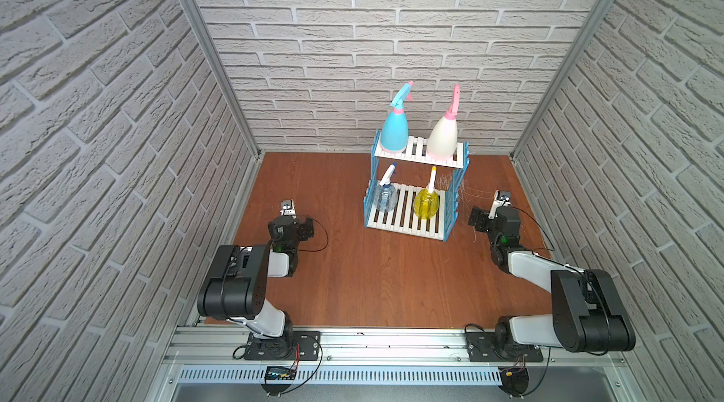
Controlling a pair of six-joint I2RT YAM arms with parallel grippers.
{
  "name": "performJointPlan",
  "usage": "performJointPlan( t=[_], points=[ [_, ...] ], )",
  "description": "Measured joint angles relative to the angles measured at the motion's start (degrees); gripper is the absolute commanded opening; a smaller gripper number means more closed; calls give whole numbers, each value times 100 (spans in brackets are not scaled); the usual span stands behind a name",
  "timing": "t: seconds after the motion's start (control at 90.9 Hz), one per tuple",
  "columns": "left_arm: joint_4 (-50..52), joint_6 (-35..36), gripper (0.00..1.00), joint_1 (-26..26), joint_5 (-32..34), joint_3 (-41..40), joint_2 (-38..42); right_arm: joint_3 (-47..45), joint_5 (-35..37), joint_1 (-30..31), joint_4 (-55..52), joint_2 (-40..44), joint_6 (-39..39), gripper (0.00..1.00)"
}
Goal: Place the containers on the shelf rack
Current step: Reset both arms
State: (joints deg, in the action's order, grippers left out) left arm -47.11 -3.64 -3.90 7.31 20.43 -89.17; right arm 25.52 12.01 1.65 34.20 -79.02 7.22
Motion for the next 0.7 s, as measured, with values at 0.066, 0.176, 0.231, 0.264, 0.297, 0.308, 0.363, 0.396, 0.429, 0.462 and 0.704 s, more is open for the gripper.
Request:
performJointPlan(
  t=[0.066,0.176,0.231,0.264,0.297,0.308,0.363,0.396,0.429,0.462,0.704],
  points=[
    [-22,-37,98,-98,-55,44,2,-46,-105,-4,131,-46,-31,99],
    [-66,-59,98,-136,-118,96,2,-181,-308,-7,444,-162,-116,99],
    [-83,-70,98,-136,-142,101,2,-214,-435,-7,619,-315,-170,99],
    [-83,-74,98,-136,-157,101,2,-214,-533,-7,719,-459,-201,99],
    [-85,-74,98,-136,-162,101,2,-214,-627,-7,798,-597,-247,99],
    [-85,-76,98,-136,-164,101,2,-212,-654,-7,813,-640,-262,99],
    [-87,-76,98,-136,-164,101,2,-212,-785,-7,852,-835,-308,99],
    [-87,-76,98,-136,-164,101,2,-212,-828,-7,848,-909,-323,99],
    [-90,-76,98,-136,-162,101,2,-212,-868,-7,850,-944,-330,99],
    [-90,-76,98,-136,-162,101,2,-212,-896,-7,857,-955,-343,99],
    [-92,-74,98,-133,-162,101,2,-199,-994,-7,916,-953,-411,99]
  ],
)
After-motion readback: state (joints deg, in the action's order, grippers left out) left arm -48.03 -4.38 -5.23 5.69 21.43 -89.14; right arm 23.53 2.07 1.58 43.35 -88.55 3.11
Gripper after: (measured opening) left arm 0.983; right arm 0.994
